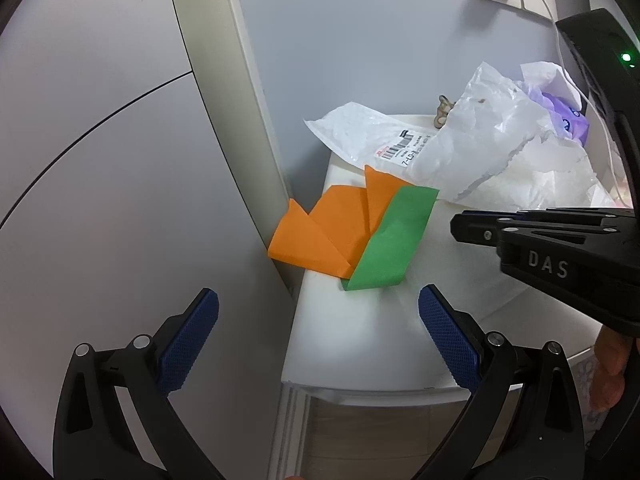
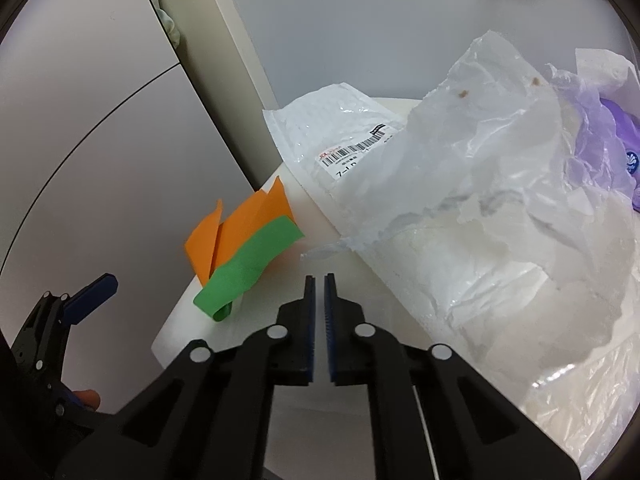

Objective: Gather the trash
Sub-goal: 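Close the right tool on the green strip of the folded paper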

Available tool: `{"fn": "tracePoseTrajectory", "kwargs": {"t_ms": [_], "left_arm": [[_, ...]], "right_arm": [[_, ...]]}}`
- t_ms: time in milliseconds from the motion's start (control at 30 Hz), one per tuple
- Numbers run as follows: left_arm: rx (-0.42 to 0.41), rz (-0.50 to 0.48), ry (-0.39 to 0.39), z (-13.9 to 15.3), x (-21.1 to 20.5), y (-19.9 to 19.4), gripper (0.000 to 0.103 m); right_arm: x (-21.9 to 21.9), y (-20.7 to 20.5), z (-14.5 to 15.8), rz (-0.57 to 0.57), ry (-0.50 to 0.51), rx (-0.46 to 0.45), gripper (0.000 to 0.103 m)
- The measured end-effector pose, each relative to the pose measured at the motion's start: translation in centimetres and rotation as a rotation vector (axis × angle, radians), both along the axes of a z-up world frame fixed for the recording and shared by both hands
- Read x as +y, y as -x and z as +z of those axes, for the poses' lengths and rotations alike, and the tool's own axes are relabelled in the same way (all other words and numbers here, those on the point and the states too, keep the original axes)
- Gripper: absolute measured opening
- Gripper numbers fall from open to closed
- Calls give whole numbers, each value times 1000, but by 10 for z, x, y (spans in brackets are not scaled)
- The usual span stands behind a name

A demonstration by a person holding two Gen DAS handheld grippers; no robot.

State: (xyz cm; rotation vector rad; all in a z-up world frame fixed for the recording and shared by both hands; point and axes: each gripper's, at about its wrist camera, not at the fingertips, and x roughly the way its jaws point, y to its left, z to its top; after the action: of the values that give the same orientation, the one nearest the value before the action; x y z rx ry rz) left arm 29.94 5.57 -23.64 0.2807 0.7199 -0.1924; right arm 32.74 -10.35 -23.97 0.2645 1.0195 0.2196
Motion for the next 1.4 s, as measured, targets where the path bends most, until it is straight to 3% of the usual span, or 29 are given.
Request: {"fn": "tracePoseTrajectory", "kwargs": {"t_ms": [367, 433, 467, 500, 533, 833, 1167, 1400], "left_arm": [[-2, -4, 12, 6, -2, 5, 97], [2, -3, 9, 4, -1, 5, 97], [3, -3, 9, 3, 0, 4, 97], [6, -1, 8, 2, 1, 4, 97], [7, 1, 7, 2, 2, 4, 97], [4, 6, 14, 3, 4, 2, 97], [12, 21, 23, -3, 15, 0, 97], [16, 29, 29, -7, 17, -2, 97]], "right_arm": [[-7, 0, 12, -24, -39, 7, 7], [-6, -2, 14, -29, -52, 9, 23], [-6, -3, 15, -37, -56, 9, 46], [-6, -3, 17, -45, -61, 7, 63], [-6, -3, 19, -48, -69, 4, 64], [6, -17, 19, -36, -126, 28, 64], [27, -39, 8, -24, -85, 29, 64], [34, -42, 3, 6, -55, 26, 30]]}}
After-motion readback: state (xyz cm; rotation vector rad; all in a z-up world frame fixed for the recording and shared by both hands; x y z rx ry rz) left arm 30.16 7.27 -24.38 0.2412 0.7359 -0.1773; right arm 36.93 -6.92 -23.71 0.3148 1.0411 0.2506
